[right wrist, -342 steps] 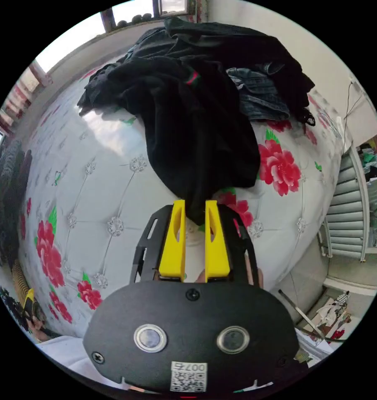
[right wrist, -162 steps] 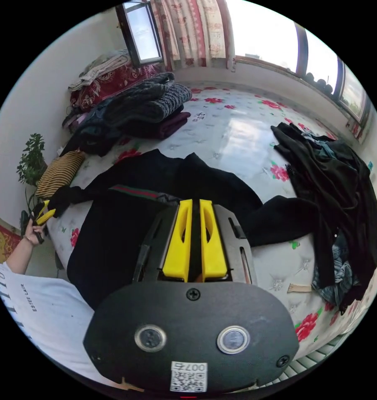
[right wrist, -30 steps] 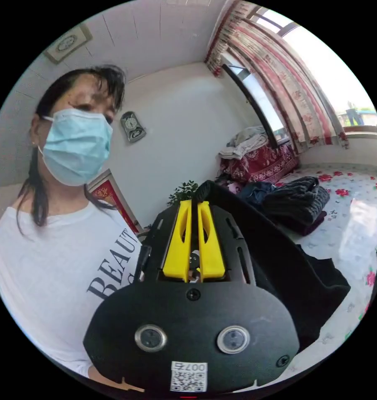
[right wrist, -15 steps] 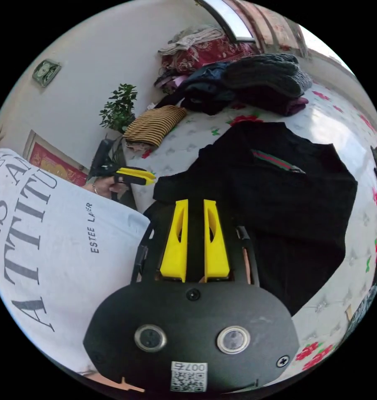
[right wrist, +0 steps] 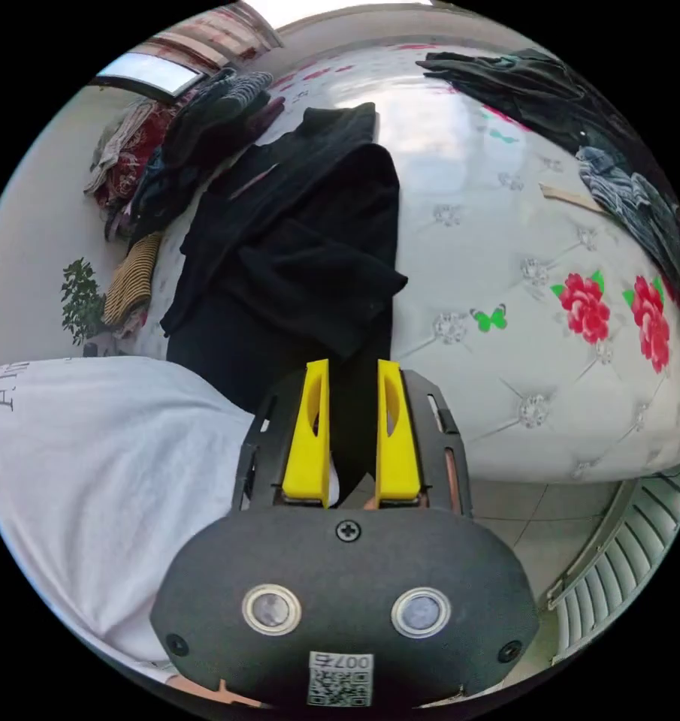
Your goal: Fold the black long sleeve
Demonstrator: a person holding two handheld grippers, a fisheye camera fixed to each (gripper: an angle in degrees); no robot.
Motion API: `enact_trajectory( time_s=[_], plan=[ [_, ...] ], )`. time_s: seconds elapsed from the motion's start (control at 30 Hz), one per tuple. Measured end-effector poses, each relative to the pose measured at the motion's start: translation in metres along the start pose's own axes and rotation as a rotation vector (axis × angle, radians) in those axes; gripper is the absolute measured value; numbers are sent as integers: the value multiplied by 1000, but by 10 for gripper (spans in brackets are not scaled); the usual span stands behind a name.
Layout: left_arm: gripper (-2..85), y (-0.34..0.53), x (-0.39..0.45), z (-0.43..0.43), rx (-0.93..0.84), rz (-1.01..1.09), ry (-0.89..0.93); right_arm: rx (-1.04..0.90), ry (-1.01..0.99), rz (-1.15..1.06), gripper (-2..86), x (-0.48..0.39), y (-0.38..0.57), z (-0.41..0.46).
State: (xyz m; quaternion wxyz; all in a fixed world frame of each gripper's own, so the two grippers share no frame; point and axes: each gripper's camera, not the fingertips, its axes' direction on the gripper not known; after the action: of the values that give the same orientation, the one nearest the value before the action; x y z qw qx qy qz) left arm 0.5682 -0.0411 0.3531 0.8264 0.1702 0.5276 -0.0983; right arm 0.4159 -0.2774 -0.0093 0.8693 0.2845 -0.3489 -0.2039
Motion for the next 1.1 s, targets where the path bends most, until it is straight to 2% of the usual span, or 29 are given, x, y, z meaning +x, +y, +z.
enact_trajectory(
  time_s=[0.13, 0.2, 0.27, 0.4, 0.5, 0.53, 0.63, 0.7, 0.8, 0.9, 0.93, 1.0, 1.1],
  plan=[
    [129, 7, 20, 23, -71, -28, 27, -87, -2, 30, 69, 29, 36, 27],
    [118, 2, 38, 22, -79, -4, -95, -171, -25, 14, 67, 35, 39, 50],
    [120, -3, 52, 21, -113, 38, -130, -204, 6, -11, 59, 35, 34, 58],
    [64, -11, 92, 32, -180, 170, -205, -305, 85, -110, 30, 39, 15, 59],
    [29, -20, 107, 31, -250, 291, -298, -307, -61, -137, 13, 52, 4, 43],
    [25, -22, 106, 28, -253, 300, -280, -298, -95, -137, 12, 55, 2, 38],
    [7, -34, 79, 3, -230, 266, -54, -208, -267, -136, 5, 74, -13, 0],
    [1, -53, 41, -27, -166, 187, 212, -92, -377, -140, 2, 87, -36, -46],
    [-6, -85, 14, -50, -161, 197, 306, -20, -418, -209, 1, 81, -84, -95],
    [-8, -124, 3, -73, -157, 258, 339, -41, -366, -329, 1, 44, -137, -122],
    [-8, -130, 0, -80, -125, 256, 342, -37, -349, -346, 1, 38, -146, -127],
    [-8, -153, -30, -113, 38, 173, 482, -18, -315, -357, 1, 33, -178, -150],
    [-8, -156, -57, -143, 138, 114, 544, 27, -378, -298, 0, 59, -190, -186]
  ],
)
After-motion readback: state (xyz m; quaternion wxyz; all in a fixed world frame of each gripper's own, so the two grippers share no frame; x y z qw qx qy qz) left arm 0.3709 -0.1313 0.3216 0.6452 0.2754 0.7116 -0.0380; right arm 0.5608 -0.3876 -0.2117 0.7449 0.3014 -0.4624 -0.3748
